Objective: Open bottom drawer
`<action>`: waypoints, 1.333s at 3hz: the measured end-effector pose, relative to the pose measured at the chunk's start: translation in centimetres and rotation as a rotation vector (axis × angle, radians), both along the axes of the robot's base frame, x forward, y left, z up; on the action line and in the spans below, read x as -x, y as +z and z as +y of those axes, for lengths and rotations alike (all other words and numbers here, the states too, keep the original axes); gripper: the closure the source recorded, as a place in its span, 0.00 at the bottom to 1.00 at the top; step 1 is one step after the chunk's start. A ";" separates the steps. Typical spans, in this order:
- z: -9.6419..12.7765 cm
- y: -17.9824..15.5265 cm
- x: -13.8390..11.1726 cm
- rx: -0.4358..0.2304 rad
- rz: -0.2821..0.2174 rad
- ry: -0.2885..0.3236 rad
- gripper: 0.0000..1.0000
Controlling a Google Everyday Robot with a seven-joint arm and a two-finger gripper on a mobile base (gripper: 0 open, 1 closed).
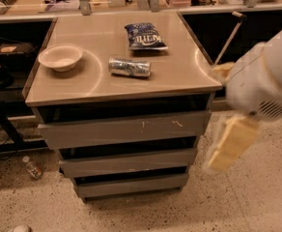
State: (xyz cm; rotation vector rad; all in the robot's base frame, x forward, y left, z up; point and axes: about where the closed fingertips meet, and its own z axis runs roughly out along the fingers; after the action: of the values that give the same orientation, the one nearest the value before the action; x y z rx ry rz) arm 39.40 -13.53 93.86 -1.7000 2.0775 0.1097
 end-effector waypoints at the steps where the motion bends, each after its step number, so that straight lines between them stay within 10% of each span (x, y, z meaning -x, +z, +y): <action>1: 6.4 -6.5 2.0 -0.076 0.056 0.075 0.00; 4: 7.9 -13.6 4.2 -0.075 0.142 0.073 0.00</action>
Offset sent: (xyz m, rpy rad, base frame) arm -0.0177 0.0581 -0.0546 0.0700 0.0421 0.0672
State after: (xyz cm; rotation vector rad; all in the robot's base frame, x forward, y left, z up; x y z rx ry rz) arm 35.17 -5.65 80.23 -1.7691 2.0831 0.3358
